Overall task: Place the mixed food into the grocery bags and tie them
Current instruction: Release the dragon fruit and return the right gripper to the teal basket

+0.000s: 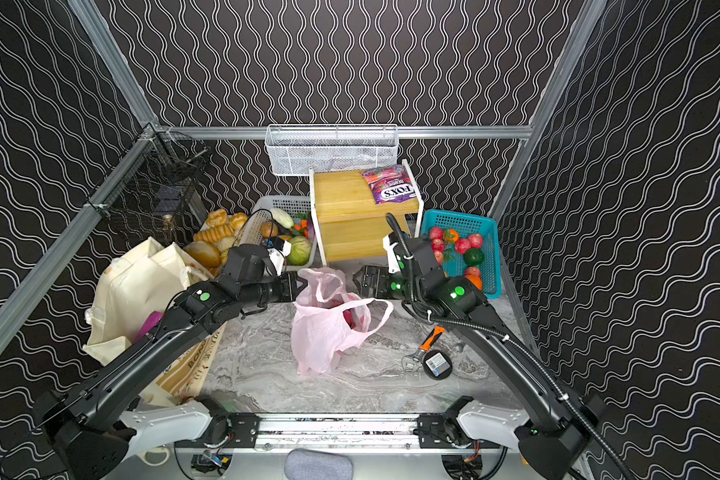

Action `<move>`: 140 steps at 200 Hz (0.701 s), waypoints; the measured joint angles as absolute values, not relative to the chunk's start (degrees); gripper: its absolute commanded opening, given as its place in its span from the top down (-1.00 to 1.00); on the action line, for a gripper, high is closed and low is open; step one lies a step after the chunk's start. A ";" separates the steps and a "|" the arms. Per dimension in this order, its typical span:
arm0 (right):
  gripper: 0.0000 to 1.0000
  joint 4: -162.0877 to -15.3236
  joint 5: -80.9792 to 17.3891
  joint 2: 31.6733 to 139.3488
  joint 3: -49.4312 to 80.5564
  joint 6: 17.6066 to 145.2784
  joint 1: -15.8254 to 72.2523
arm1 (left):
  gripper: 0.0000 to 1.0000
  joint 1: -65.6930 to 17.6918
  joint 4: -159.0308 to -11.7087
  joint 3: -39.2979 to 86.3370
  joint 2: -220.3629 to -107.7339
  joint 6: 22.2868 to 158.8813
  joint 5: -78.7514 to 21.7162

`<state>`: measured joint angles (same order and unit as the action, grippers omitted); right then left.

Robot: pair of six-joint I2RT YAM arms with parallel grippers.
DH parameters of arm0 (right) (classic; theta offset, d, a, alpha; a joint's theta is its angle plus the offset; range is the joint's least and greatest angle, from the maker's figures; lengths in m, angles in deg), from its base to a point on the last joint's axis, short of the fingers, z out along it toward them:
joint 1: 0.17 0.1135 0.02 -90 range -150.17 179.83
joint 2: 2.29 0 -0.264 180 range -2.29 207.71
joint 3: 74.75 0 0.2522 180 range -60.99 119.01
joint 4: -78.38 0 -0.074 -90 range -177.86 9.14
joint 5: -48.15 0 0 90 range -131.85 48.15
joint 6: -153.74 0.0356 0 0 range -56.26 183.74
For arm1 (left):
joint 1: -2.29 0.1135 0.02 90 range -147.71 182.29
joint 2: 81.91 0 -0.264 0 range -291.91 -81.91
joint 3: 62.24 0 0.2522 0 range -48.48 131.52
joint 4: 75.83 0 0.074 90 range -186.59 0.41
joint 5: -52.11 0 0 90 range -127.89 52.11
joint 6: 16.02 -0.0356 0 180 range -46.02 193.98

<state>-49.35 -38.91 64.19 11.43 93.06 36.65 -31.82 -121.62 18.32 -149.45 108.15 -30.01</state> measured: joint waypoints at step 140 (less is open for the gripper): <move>-0.57 -58.12 -36.59 56.71 -7.58 102.24 18.18 | 1.00 -31.29 -121.80 17.89 -150.31 108.13 -31.82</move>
<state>-58.12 -36.59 56.71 -7.58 102.24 18.18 -31.29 -121.80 17.89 -150.31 108.13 -31.82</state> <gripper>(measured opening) 0.808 0.049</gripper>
